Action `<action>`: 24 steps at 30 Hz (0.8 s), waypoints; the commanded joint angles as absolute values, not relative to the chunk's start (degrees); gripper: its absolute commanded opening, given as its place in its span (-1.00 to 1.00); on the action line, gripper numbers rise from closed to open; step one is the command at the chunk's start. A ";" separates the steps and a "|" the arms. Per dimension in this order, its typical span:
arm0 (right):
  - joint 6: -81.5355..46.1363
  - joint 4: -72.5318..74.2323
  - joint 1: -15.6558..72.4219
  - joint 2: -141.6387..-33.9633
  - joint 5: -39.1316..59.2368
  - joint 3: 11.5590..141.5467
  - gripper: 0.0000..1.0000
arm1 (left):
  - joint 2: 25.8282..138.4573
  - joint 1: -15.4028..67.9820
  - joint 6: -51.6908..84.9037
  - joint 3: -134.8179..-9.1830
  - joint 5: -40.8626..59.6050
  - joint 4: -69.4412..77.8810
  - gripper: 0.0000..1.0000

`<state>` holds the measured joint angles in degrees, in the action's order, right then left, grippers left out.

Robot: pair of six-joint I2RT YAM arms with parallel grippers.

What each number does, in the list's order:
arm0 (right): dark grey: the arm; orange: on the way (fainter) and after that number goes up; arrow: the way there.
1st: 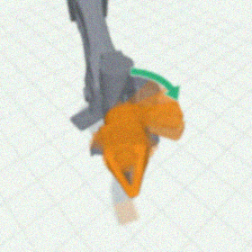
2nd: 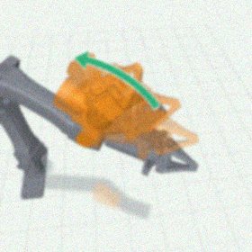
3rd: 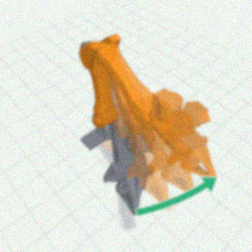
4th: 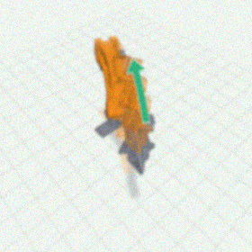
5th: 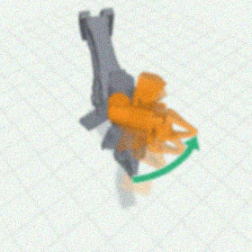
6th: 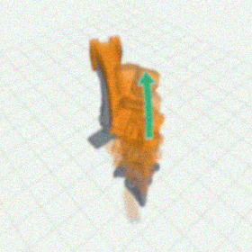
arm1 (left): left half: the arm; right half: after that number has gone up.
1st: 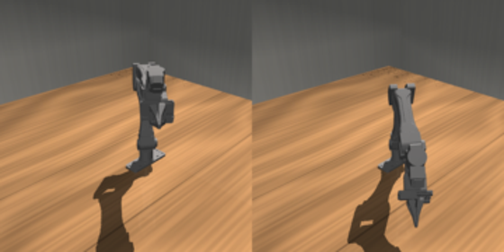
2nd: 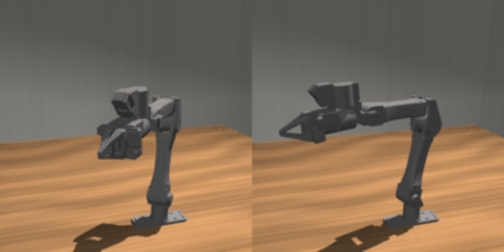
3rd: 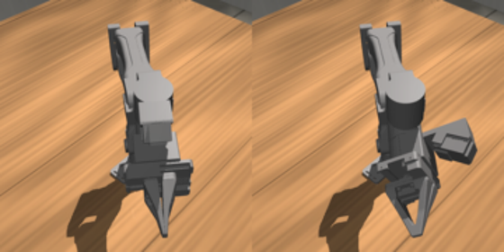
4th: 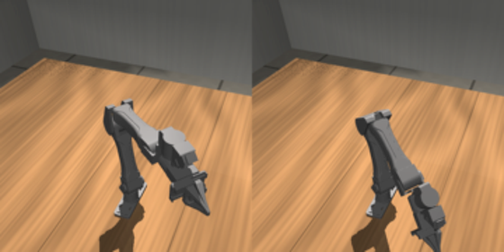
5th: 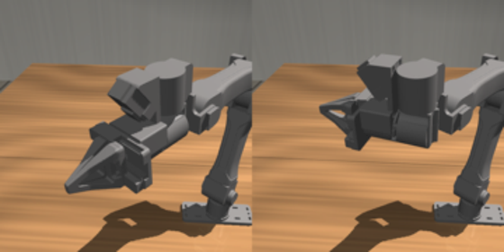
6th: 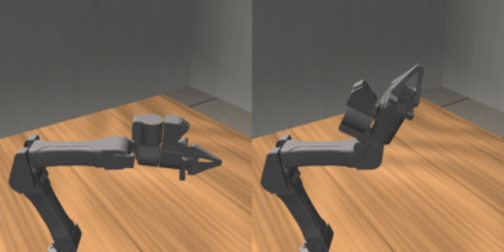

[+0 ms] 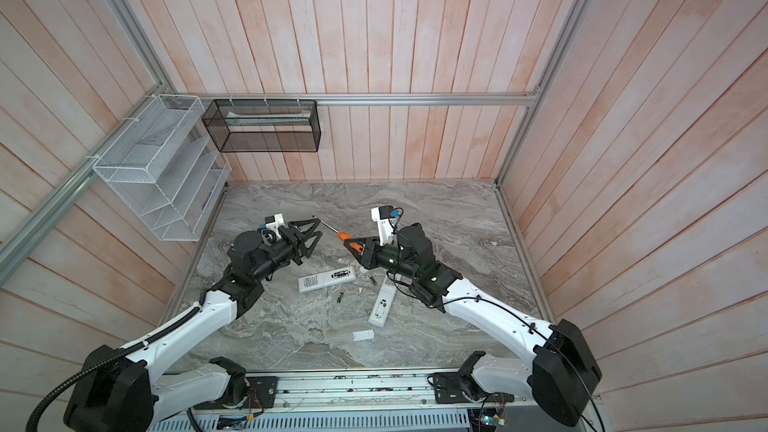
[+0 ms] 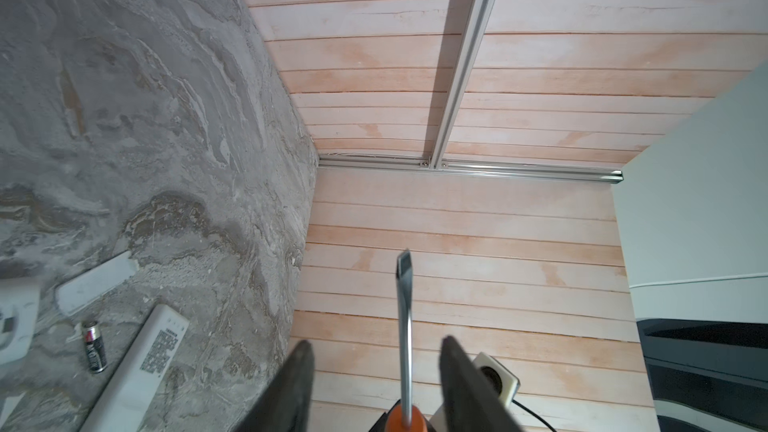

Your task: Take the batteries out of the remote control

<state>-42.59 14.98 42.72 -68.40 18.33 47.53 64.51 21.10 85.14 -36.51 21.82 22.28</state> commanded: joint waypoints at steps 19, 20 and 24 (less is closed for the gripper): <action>-27.51 -34.64 29.53 -68.06 28.63 63.95 -1.00 | 78.12 22.28 -6.18 -60.58 23.24 -43.79 0.77; -27.18 -35.48 29.38 -68.23 28.57 64.22 -1.00 | 78.09 22.98 -9.24 -60.25 22.52 -43.92 0.81; -25.61 -38.91 29.38 -70.14 29.24 65.11 -1.00 | 78.25 24.82 -16.91 -58.24 18.52 -42.64 0.99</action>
<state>-28.32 -33.89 29.67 -68.93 27.66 62.94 78.87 24.08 -5.28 -59.24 22.48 -40.95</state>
